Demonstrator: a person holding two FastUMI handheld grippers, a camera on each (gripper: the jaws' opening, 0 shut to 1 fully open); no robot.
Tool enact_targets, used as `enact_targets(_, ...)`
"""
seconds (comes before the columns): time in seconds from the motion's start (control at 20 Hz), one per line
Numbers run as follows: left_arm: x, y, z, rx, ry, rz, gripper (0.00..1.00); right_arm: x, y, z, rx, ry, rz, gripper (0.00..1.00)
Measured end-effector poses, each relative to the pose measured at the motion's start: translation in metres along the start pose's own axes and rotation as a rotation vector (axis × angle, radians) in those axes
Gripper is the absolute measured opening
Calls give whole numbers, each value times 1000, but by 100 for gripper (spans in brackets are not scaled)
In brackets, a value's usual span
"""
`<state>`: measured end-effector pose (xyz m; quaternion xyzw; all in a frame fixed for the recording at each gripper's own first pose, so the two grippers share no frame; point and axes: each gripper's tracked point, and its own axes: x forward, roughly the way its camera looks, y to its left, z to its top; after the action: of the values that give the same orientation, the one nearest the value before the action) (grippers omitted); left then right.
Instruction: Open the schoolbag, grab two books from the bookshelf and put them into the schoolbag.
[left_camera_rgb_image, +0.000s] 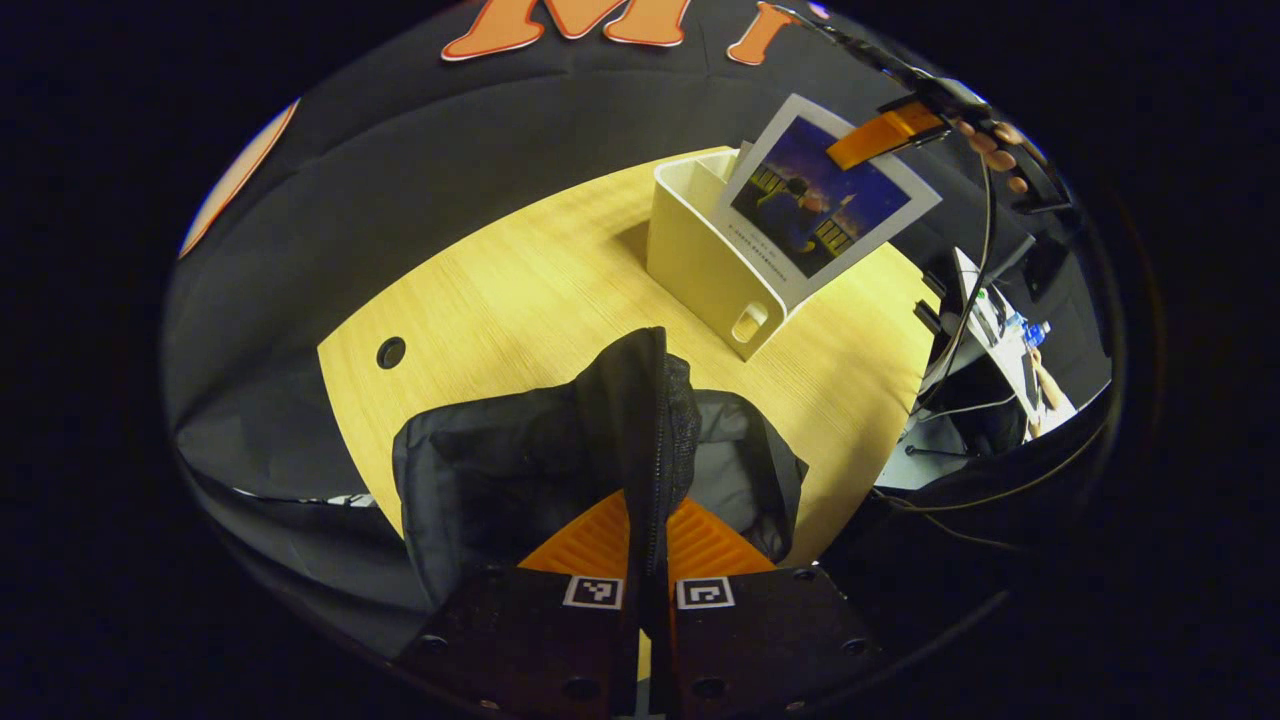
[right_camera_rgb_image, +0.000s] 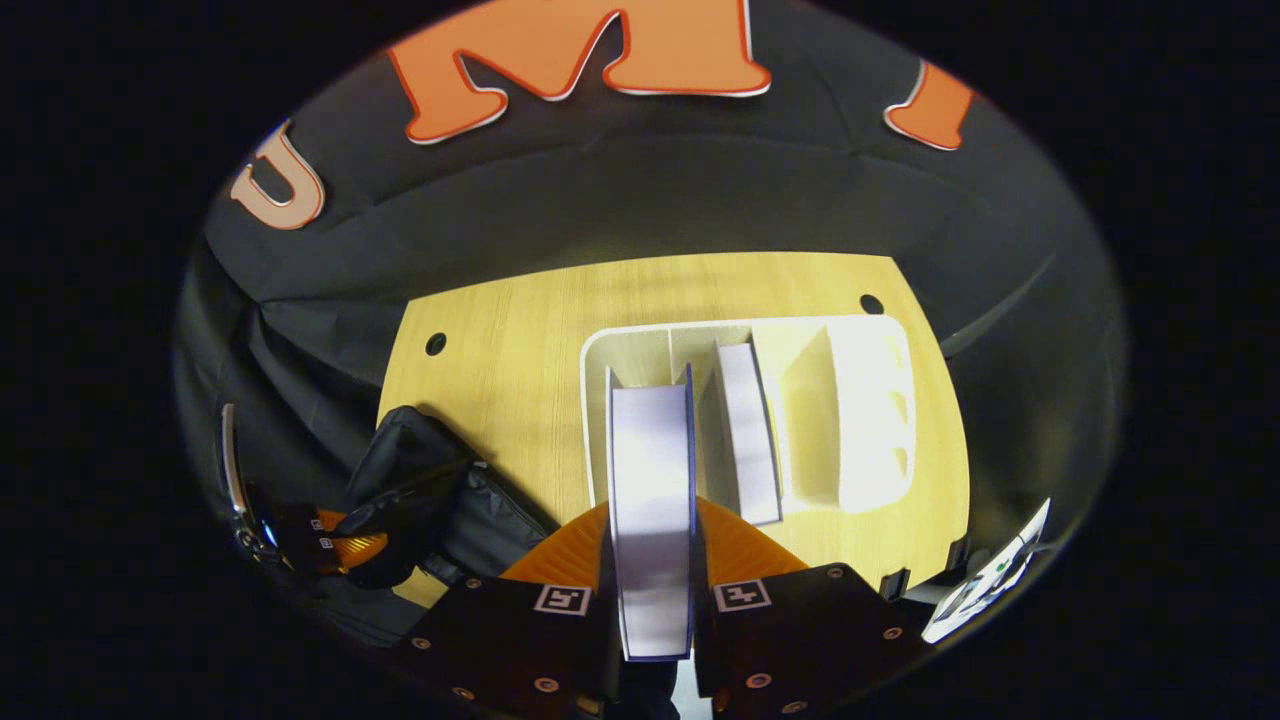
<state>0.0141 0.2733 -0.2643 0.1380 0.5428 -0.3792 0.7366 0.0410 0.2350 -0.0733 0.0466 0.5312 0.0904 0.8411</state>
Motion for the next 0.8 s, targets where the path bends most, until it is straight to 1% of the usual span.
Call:
enact_targets(0.15, -1, -4, 1, 13, -12, -13, 6, -35, -1, -20, 52, -58, 33, 30)
enact_targets(0.3, -3, -5, 1, 26, -24, -20, 5, -56, 1, -49, 114, -101, 84, 30)
enact_targets(0.45, -5, -3, 2, 51, -31, -17, 6, -57, 24, -85, 197, -106, 201, 29)
enact_targets(0.55, -13, -7, 2, 65, -40, -16, 6, -52, 37, -103, 236, -104, 266, 29)
enact_targets(0.8, -20, -8, 4, 64, -59, -2, 5, -35, 71, -142, 297, -77, 380, 29)
